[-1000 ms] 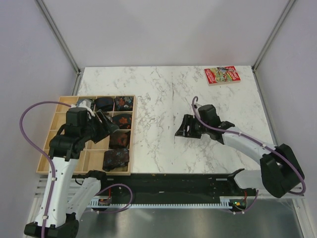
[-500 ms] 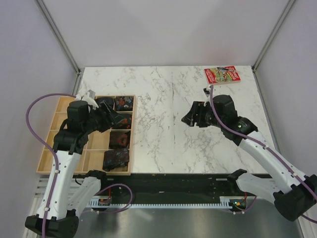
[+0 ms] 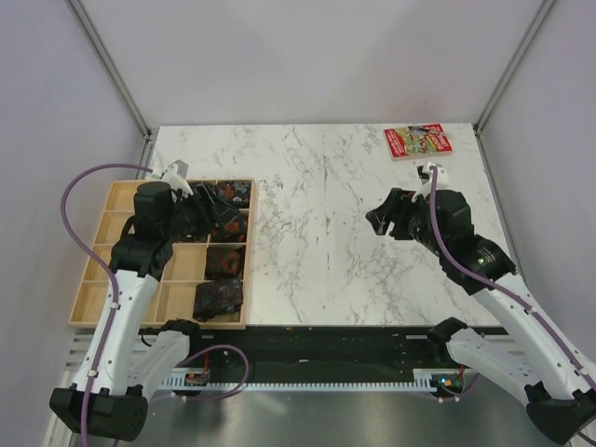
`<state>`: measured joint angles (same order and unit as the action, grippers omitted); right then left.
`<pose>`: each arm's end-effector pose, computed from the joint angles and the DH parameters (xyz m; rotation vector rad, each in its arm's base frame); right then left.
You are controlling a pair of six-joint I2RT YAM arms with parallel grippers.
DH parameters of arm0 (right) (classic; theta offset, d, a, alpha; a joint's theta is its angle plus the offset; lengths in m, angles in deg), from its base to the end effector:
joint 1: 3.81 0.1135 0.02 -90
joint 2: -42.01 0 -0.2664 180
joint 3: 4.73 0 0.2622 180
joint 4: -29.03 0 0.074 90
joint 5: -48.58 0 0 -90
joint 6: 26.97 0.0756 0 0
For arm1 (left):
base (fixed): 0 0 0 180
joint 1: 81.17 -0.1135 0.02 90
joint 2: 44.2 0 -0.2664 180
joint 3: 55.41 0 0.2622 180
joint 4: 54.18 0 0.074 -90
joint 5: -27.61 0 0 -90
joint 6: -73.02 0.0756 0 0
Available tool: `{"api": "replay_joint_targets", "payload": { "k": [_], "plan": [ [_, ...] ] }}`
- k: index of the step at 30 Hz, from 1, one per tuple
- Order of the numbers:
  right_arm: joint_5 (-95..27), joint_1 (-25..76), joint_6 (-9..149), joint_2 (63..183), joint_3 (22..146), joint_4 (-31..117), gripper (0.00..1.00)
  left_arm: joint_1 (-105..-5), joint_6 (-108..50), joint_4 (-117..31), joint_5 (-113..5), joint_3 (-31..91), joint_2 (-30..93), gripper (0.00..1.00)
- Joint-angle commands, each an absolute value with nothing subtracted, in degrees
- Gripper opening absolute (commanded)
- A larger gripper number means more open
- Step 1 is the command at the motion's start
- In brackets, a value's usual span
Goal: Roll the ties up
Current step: Reset both arms
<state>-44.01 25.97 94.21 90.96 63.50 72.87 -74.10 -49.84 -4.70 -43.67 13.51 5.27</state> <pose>0.2001 0.1105 0.3388 0.0550 2.0558 0.6301 0.2155 -0.0512 0.3304 -0.2800 2.1381 -0.7555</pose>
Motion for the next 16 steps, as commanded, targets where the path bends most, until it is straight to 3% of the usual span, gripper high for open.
{"api": "replay_joint_targets", "payload": {
  "k": [1,9,16],
  "plan": [
    [-52.57,25.9,94.84,88.69,63.87,73.1,0.72,-74.49,-44.58,-10.45,-42.36,11.43,4.84,0.66],
    [-62.67,25.9,96.6,87.98,64.57,75.22,0.72,-74.41,-41.59,-17.13,-42.53,5.72,1.07,0.66],
    [-64.36,25.81,95.38,87.54,63.43,71.54,0.72,-74.41,-41.85,-18.8,-42.44,2.29,-0.34,0.66]
  ]
}}
